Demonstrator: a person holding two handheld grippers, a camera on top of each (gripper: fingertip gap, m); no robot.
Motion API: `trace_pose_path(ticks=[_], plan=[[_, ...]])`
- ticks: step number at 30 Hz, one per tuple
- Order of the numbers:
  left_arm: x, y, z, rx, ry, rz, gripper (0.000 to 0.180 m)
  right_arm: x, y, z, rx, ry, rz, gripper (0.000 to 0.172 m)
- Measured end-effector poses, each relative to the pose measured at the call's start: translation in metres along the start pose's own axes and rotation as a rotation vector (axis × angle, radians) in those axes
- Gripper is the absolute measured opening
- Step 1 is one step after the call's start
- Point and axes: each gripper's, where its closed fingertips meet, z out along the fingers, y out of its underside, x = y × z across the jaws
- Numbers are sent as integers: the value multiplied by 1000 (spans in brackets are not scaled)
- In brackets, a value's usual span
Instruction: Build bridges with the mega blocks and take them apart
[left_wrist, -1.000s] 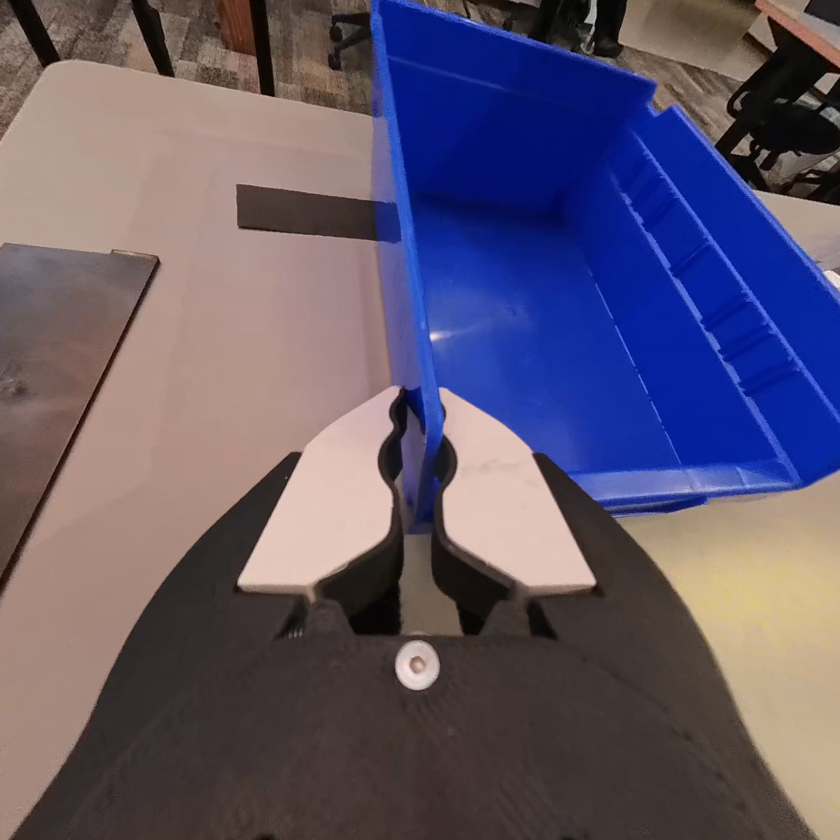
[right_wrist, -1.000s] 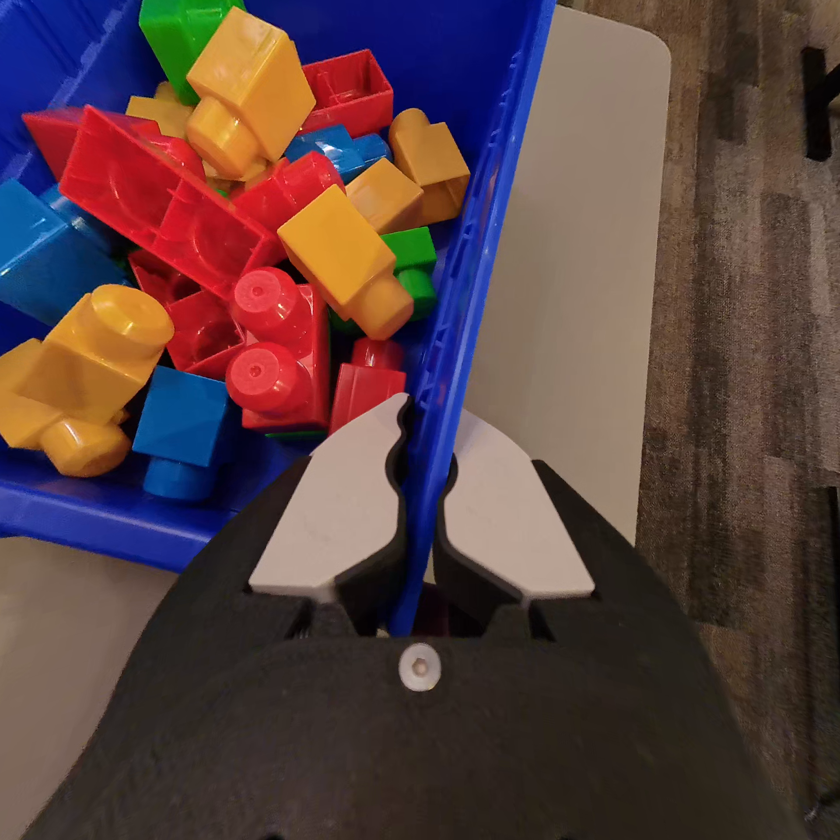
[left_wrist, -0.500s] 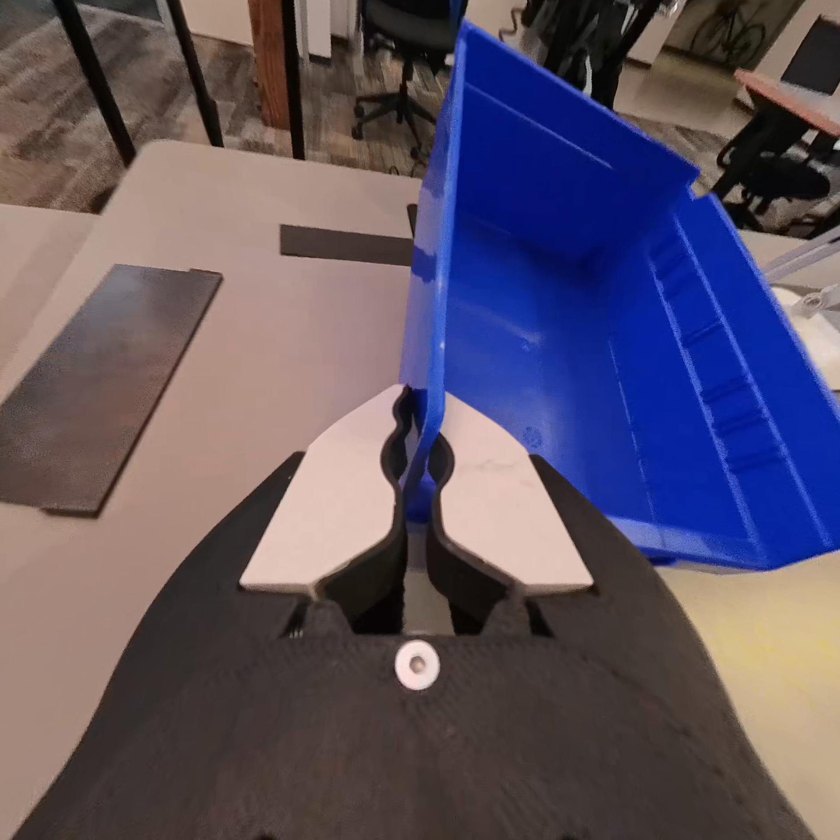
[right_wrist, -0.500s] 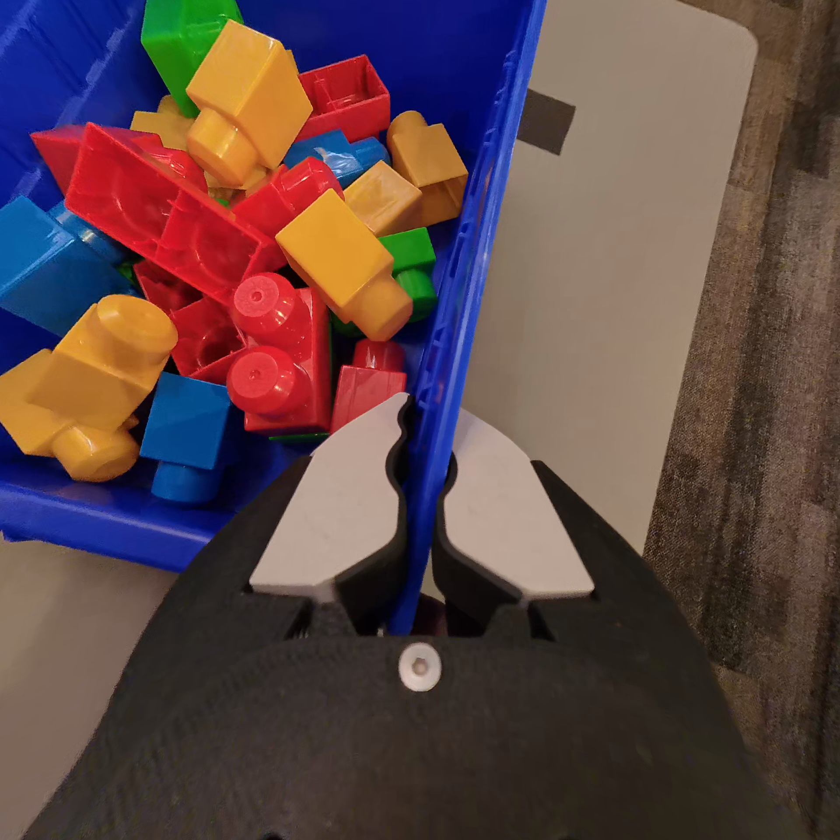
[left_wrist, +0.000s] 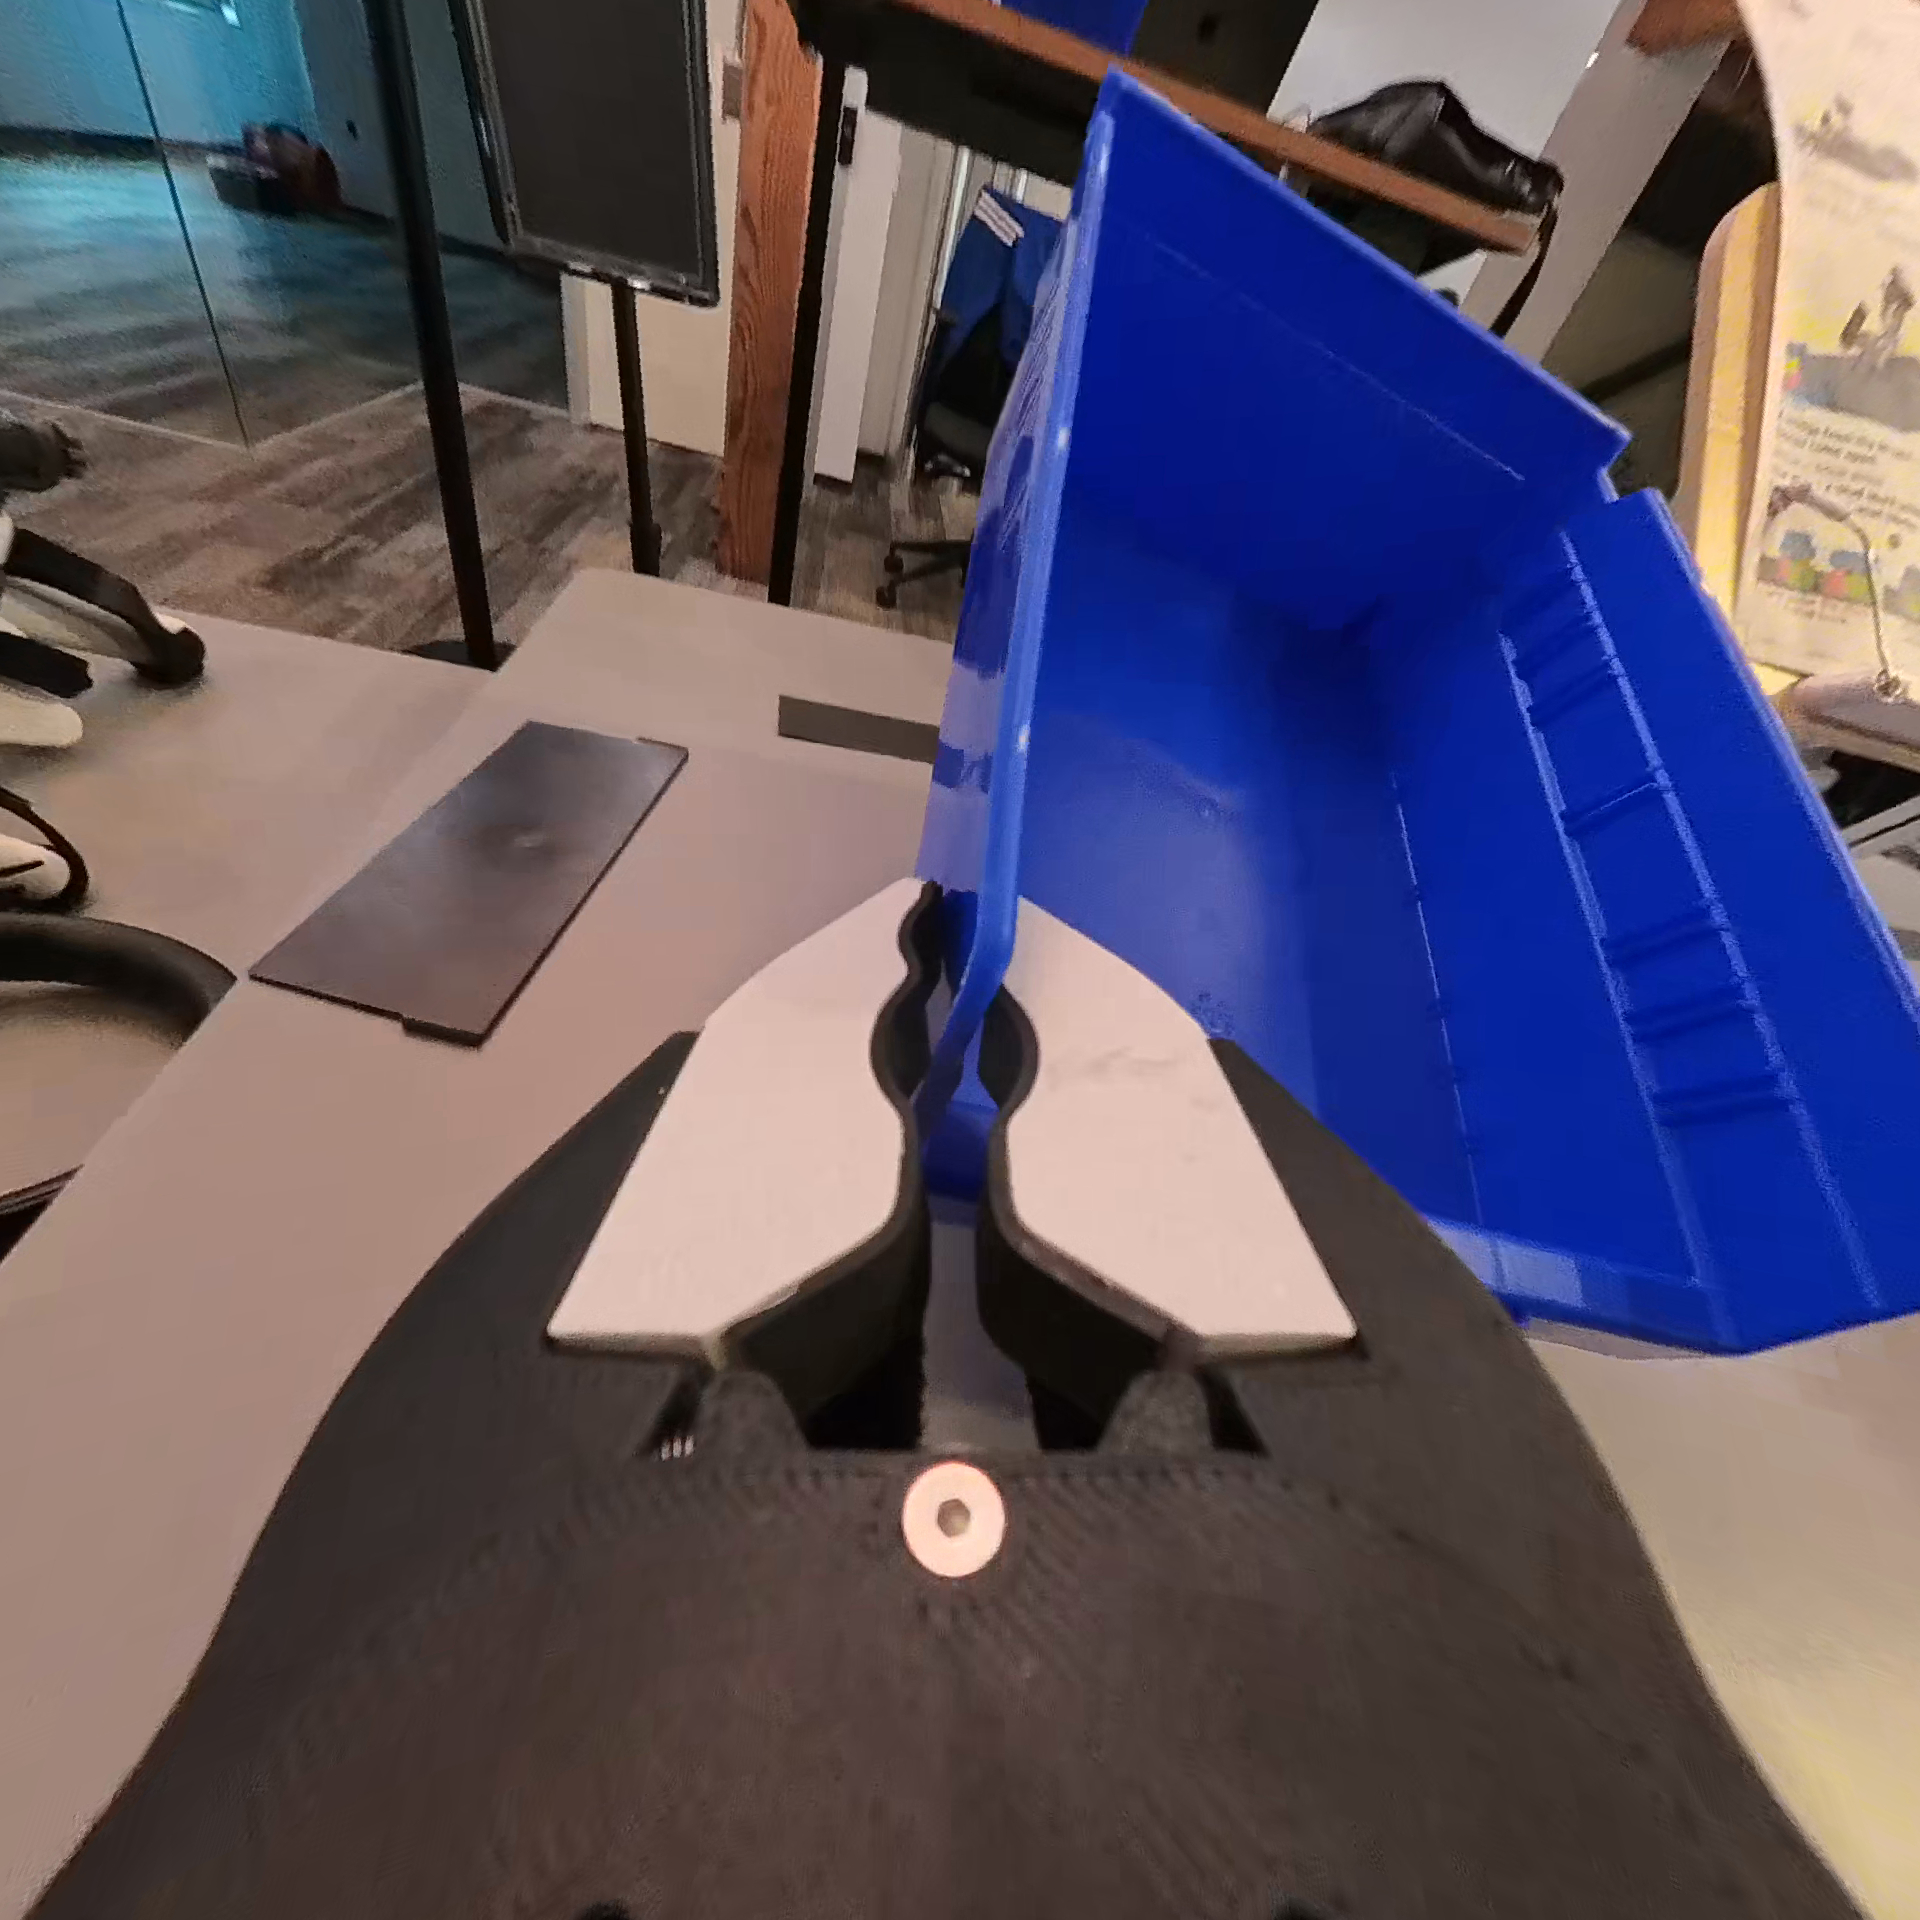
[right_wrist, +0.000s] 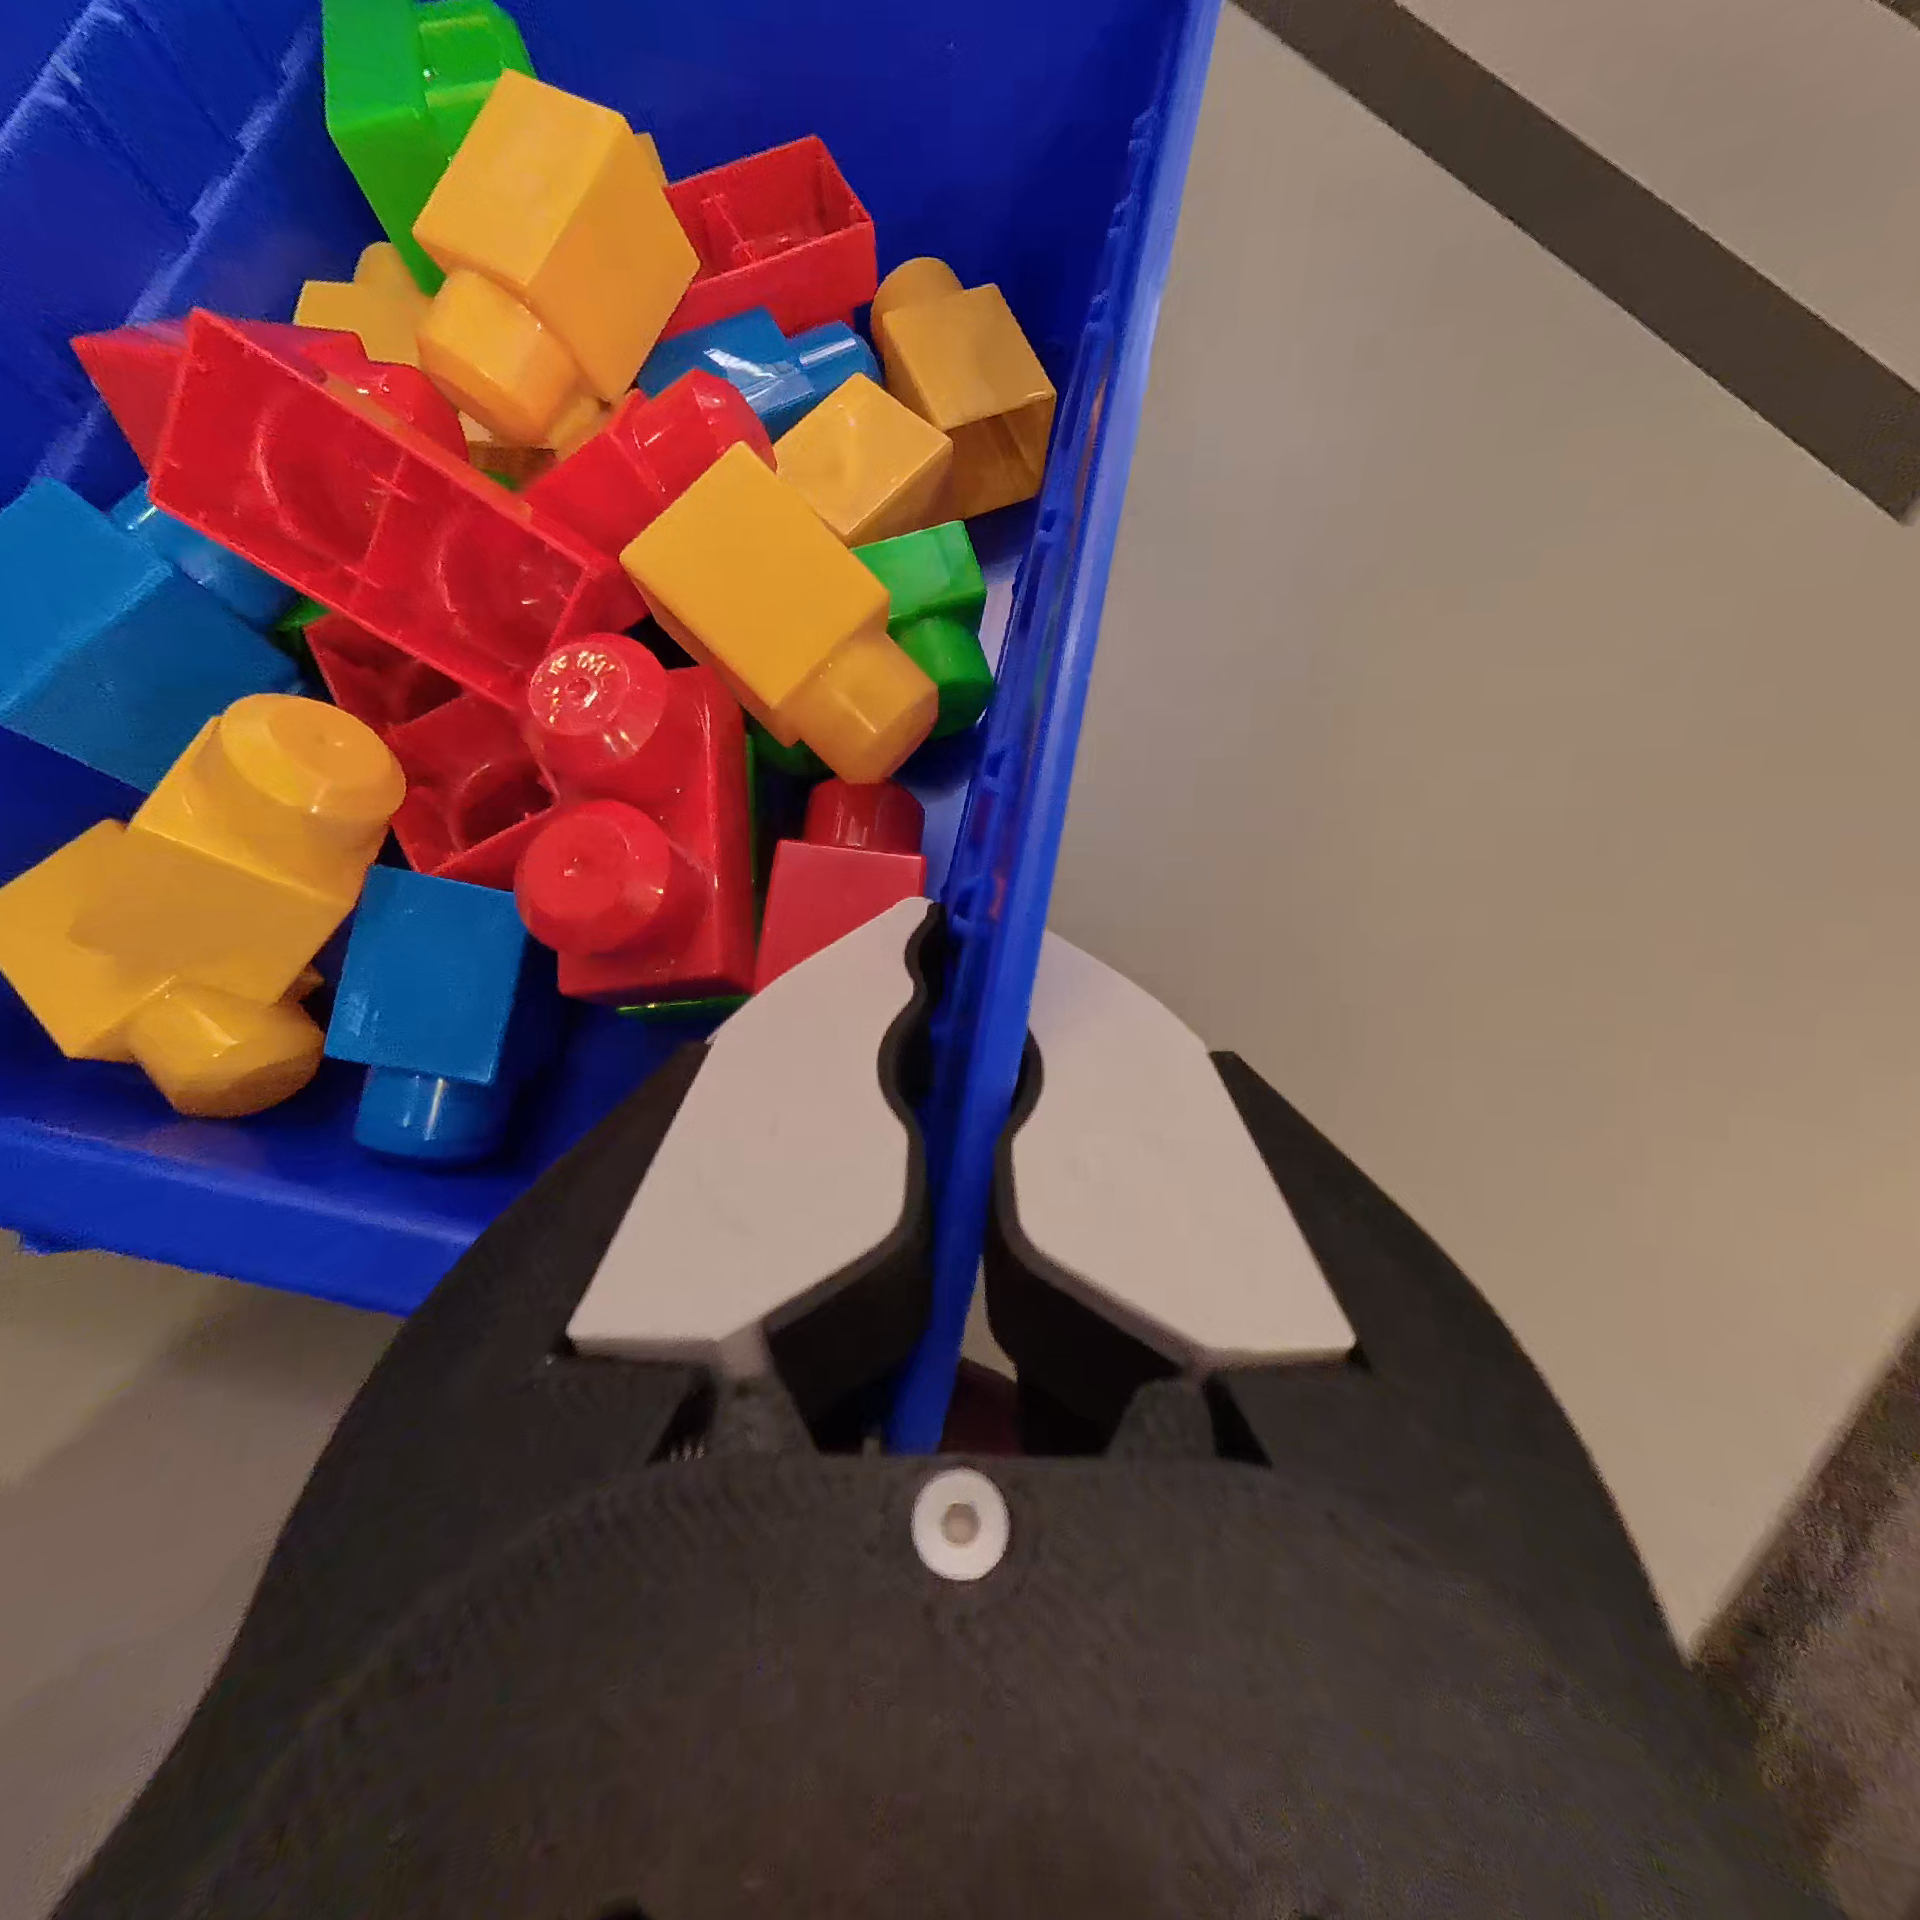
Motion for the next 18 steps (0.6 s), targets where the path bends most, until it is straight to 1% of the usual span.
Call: trace_pose_path(ticks=[5, 11, 14, 18], plan=[[-3, -11, -9, 57, -9, 1, 5, -58, -29, 28, 6, -137, -115, 6], [-7, -23, -25, 104, -38, 12, 5, -127, -88, 86, 14, -260, -212, 6], [-15, -33, -42, 144, -77, 12, 5, -158, -121, 120, 17, -296, -249, 6], [-33, -47, -77, 218, -183, 20, 6, -195, -165, 165, 16, -317, -258, 6]])
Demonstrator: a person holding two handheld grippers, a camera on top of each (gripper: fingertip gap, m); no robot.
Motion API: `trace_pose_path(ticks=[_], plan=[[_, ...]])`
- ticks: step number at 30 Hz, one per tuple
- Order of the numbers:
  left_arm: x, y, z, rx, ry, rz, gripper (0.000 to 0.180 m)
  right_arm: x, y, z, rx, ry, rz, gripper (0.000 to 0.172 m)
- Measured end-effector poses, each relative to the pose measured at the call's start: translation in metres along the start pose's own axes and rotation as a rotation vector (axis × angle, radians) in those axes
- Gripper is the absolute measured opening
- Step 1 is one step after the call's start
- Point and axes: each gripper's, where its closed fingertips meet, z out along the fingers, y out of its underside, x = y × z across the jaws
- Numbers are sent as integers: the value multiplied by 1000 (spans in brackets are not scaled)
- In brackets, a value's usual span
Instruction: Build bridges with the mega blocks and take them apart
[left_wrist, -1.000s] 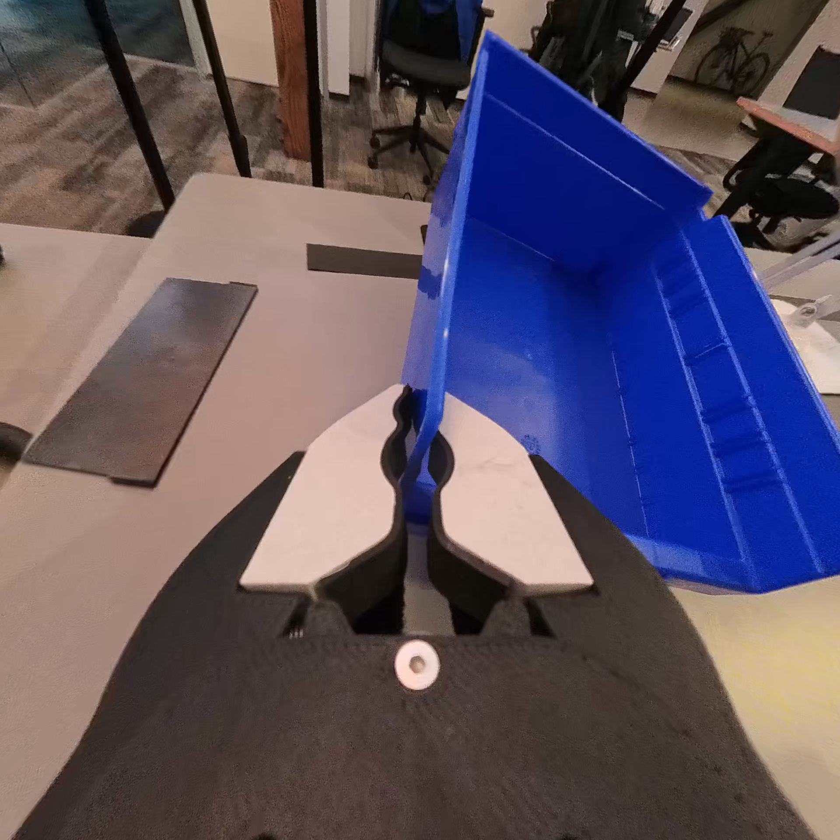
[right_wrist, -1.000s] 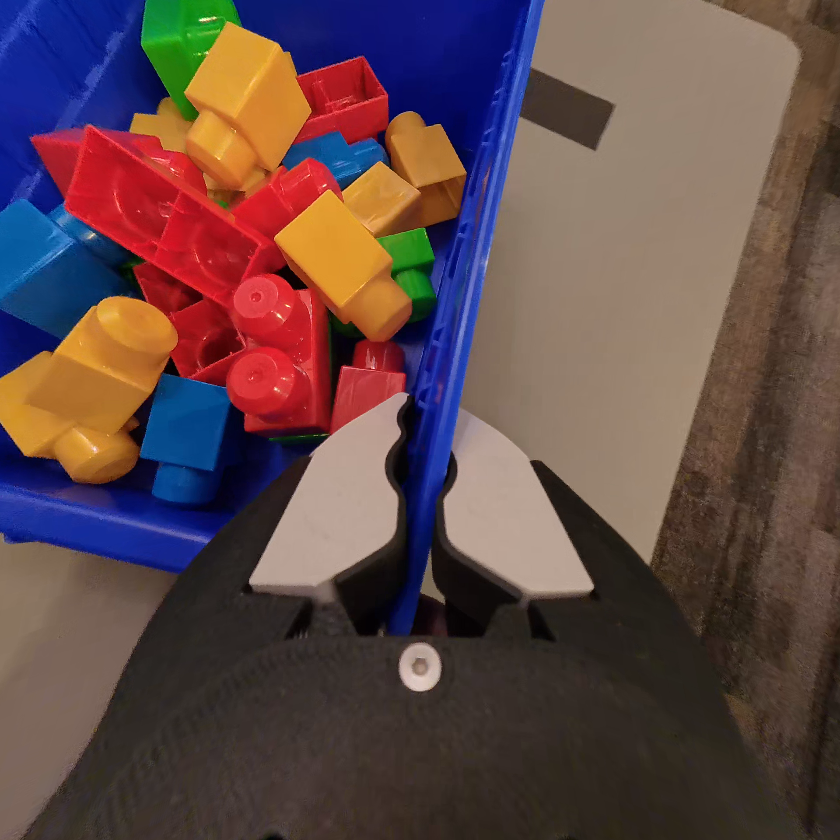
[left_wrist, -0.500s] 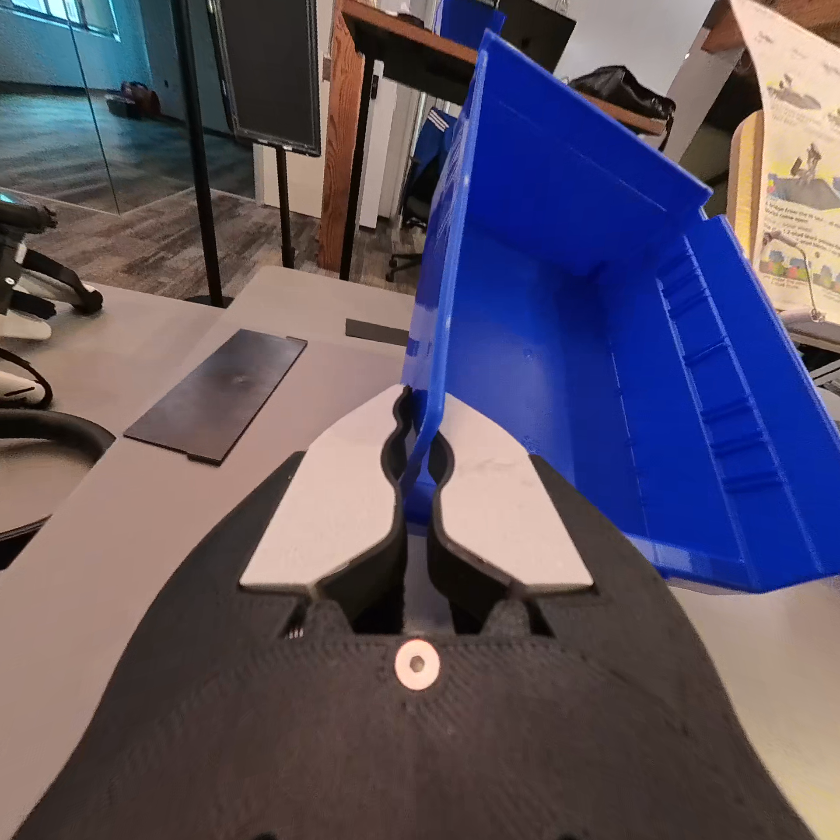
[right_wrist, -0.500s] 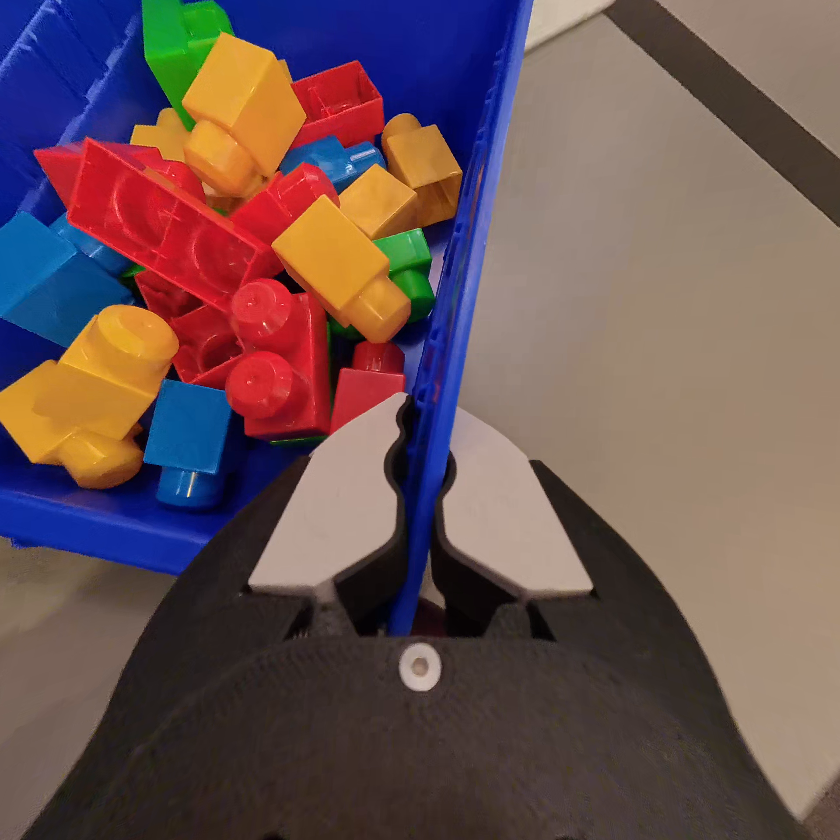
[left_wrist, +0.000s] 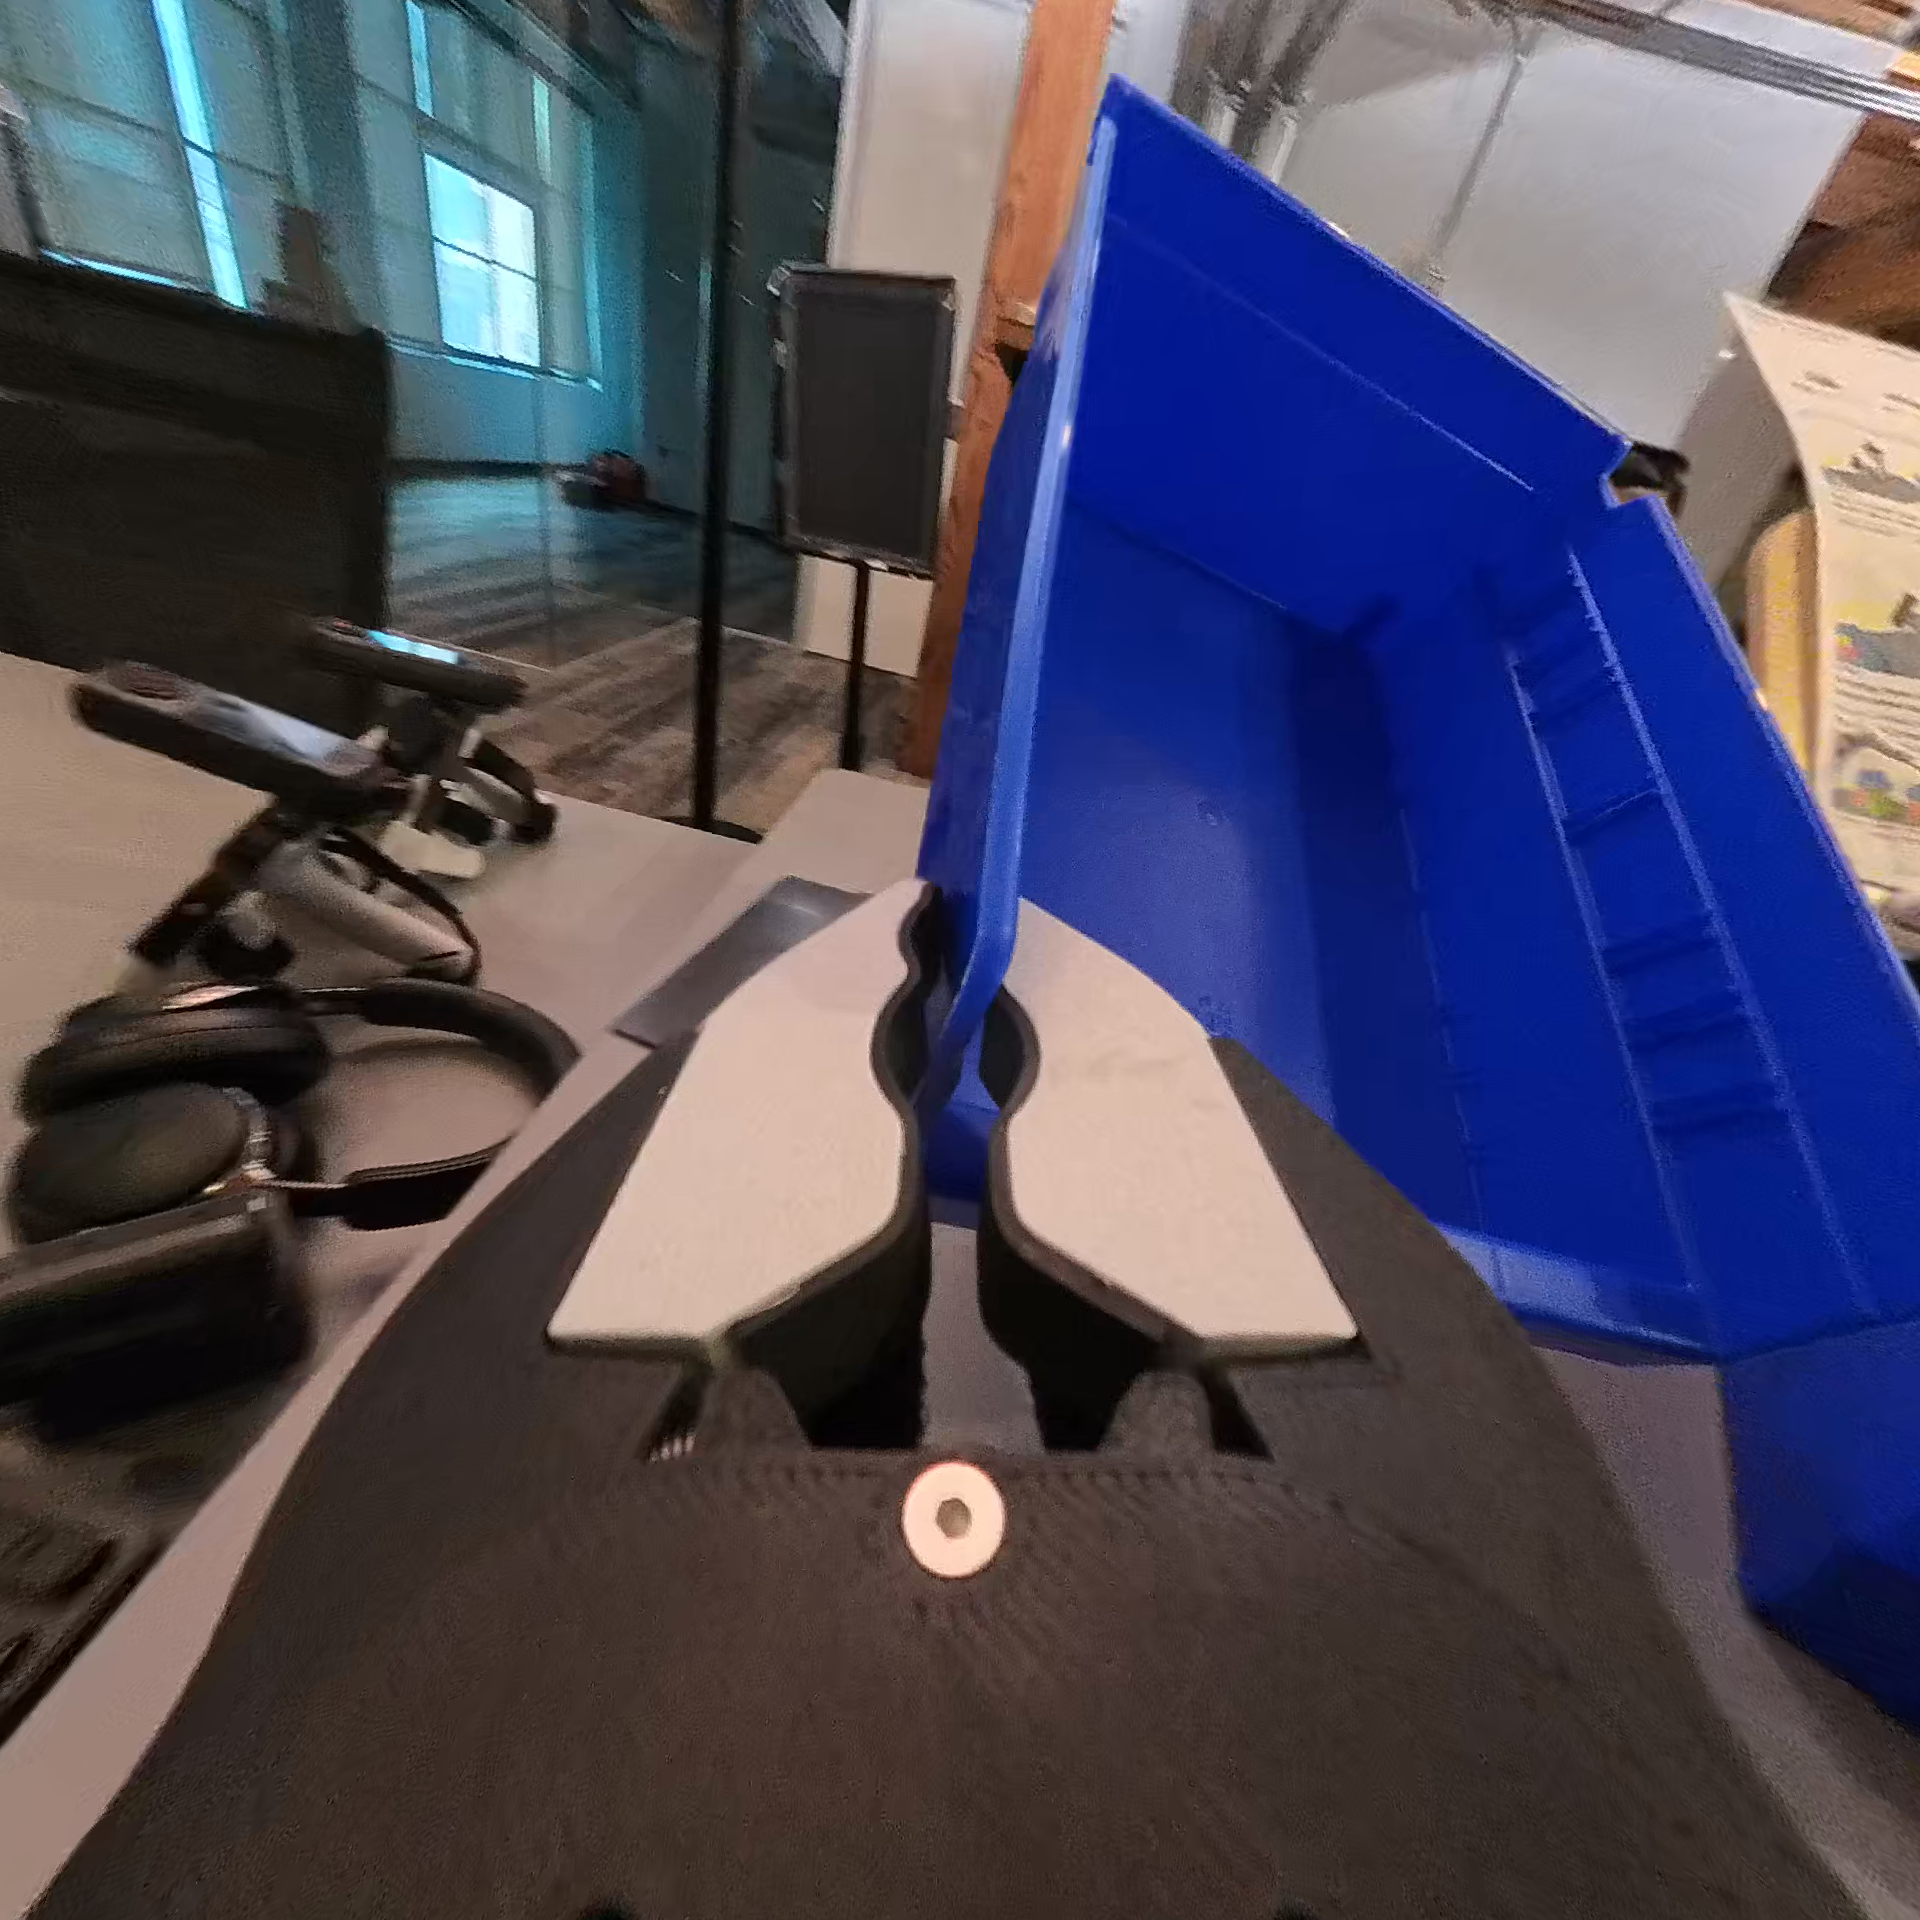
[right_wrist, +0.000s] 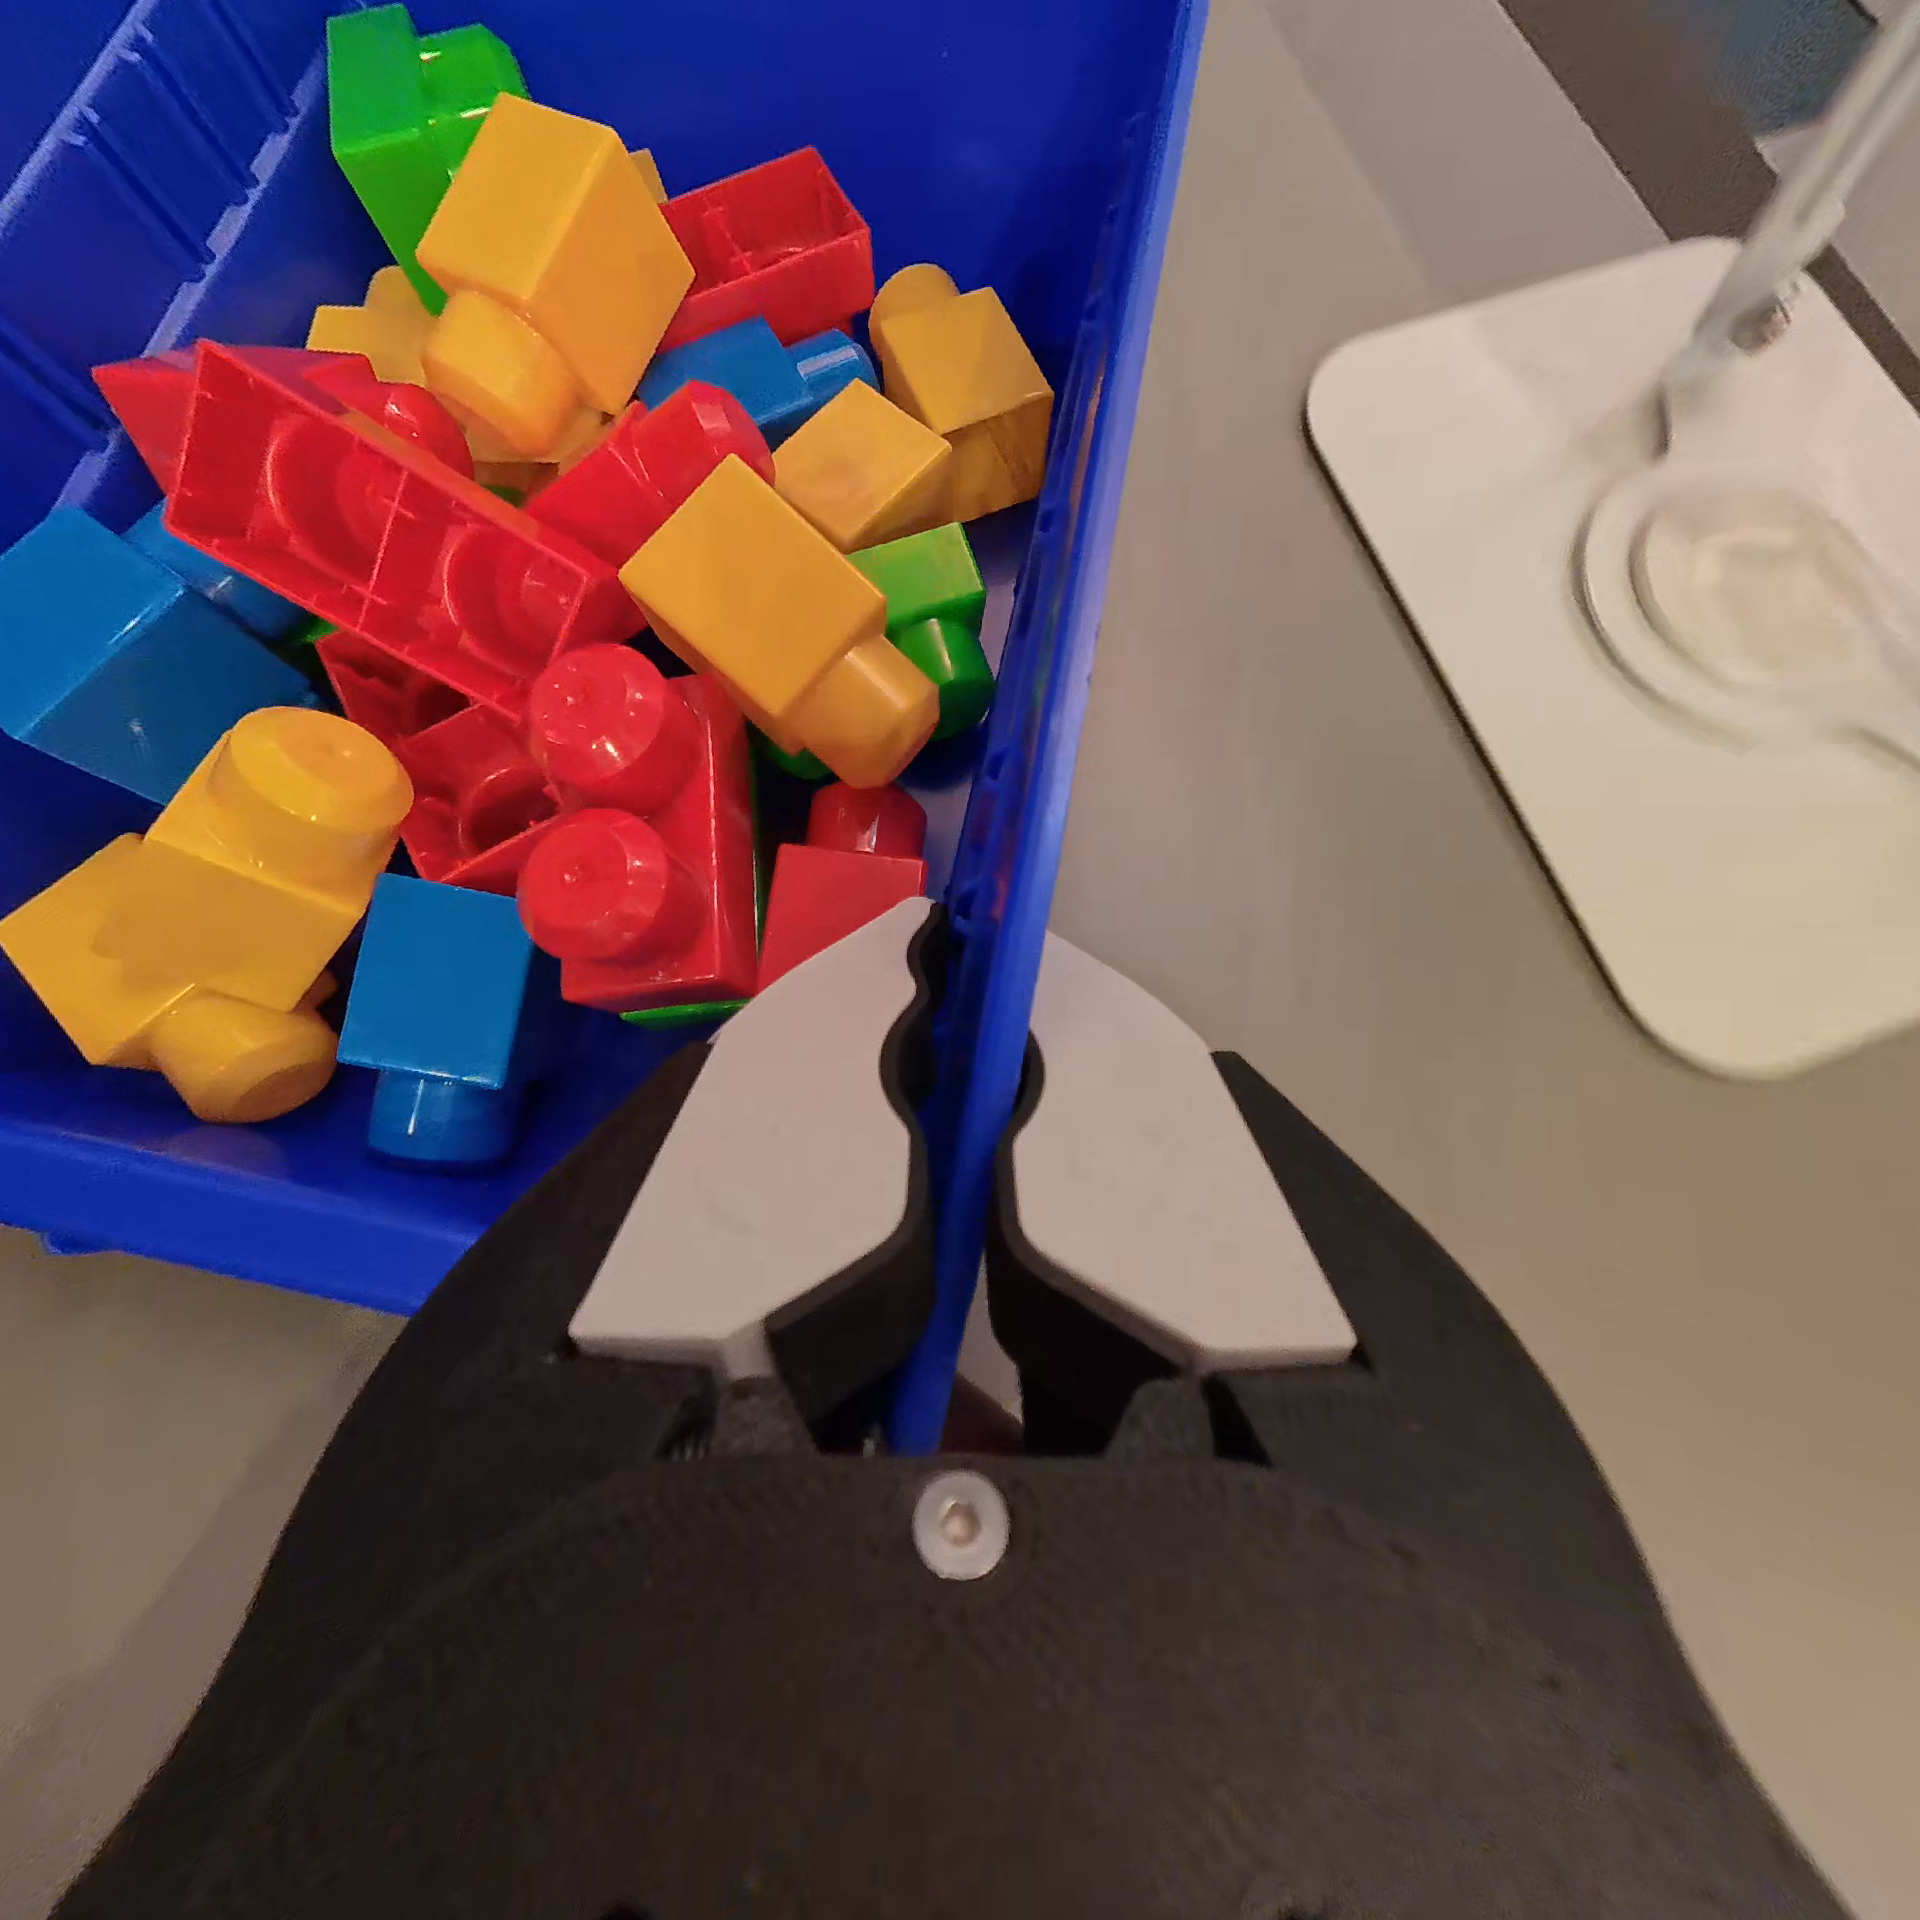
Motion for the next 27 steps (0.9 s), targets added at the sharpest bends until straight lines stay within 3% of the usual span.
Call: trace_pose_path(ticks=[6, 12, 15, 20, 23, 27], plan=[[-30, -13, -28, 73, -100, -17, 6, 7, -68, 73, 2, 53, 54, 6], [-33, -12, -27, 76, -91, -26, 6, 44, -118, 127, 20, 204, 199, 6], [-31, -11, -25, 70, -81, -26, 6, 34, -140, 145, 71, 184, 277, 32], [-28, -10, -24, 63, -71, -19, 6, -27, -155, 151, 176, 12, 299, 77], [-26, -12, -26, 69, -76, -10, 6, -50, -163, 138, 286, -157, 402, 78], [-27, -14, -29, 86, -74, -25, 6, -81, -163, 125, 356, -179, 353, 79]])
